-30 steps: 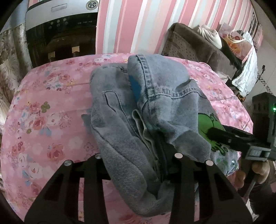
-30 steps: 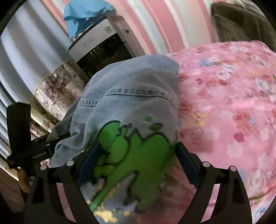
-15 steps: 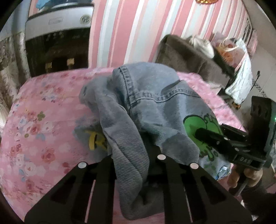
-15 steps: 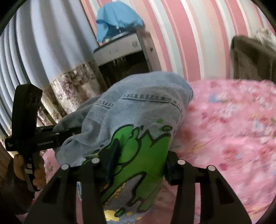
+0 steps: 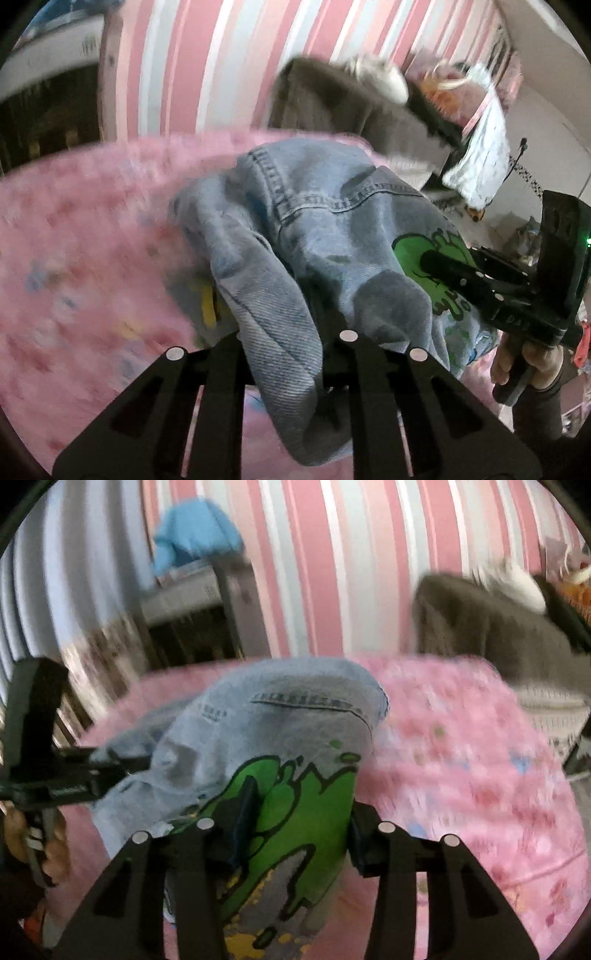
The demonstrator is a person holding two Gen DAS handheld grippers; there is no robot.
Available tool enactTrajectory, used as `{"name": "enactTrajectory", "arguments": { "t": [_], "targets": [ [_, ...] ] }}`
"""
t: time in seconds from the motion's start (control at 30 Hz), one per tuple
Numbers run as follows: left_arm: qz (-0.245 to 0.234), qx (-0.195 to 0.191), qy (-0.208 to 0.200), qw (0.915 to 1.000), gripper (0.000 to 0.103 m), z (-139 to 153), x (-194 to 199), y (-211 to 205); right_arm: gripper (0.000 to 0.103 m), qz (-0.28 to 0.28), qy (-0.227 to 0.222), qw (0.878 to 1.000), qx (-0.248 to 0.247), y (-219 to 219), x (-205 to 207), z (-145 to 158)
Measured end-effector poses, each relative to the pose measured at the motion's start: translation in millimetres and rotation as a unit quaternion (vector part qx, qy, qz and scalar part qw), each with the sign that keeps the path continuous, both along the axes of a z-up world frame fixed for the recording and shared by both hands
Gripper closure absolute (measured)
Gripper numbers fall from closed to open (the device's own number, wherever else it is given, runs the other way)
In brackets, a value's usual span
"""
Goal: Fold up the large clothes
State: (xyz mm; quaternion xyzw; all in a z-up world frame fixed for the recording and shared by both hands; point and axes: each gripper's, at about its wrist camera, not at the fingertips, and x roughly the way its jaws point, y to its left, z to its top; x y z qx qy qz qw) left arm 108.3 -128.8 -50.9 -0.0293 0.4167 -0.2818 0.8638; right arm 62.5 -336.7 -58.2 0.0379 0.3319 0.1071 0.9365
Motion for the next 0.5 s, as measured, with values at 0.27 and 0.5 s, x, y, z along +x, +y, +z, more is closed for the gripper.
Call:
{"name": "enactTrajectory", "arguments": {
  "t": [0.27, 0.5],
  "targets": [
    [0.059, 0.026, -0.034, 0.9973, 0.015, -1.6, -7.7, 14.8, 0.021, -0.004, -0.032, 0.998, -0.045, -8.8, -8.5, 10.6],
    [0.105, 0.020, -0.115, 0.9876, 0.003, 33.4, -47.3, 55.8, 0.002, -0.056, -0.104, 0.992, -0.035, -2.8, -53.5, 34.8]
  ]
}}
